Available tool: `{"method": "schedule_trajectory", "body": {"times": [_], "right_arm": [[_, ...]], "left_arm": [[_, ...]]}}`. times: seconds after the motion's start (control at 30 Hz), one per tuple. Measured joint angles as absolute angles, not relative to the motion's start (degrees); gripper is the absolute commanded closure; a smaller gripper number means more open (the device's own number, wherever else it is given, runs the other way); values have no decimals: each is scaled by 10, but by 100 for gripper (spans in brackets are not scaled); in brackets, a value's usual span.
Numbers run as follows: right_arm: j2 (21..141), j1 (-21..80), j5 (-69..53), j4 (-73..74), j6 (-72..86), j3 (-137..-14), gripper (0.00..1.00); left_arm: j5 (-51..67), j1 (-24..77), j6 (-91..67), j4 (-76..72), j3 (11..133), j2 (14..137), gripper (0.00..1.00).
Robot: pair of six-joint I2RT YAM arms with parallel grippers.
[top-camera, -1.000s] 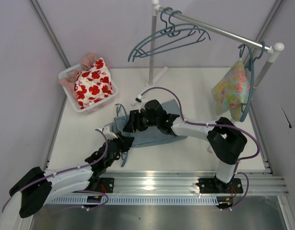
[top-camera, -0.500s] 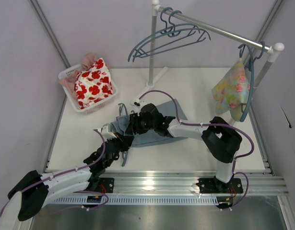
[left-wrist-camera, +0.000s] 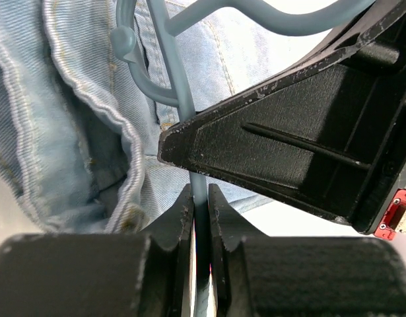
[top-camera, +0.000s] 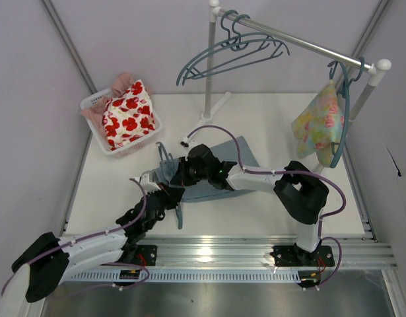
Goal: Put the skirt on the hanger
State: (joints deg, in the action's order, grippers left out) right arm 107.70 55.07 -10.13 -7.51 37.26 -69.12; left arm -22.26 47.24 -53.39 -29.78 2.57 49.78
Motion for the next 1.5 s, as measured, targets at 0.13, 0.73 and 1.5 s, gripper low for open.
{"method": "schedule_trajectory", "body": {"times": [0.13, 0.73, 1.5], "right_arm": [[1077, 557, -101, -76, 377, -695, 100], [1077, 534, -59, -72, 375, -692, 100], [1070, 512, -79, -90, 386, -674, 100]], "left_arm": [[-229, 473, -537, -236, 26, 437, 70], [-270, 349, -603, 142, 135, 399, 31], [-157, 280, -508, -54, 144, 476, 43]]}}
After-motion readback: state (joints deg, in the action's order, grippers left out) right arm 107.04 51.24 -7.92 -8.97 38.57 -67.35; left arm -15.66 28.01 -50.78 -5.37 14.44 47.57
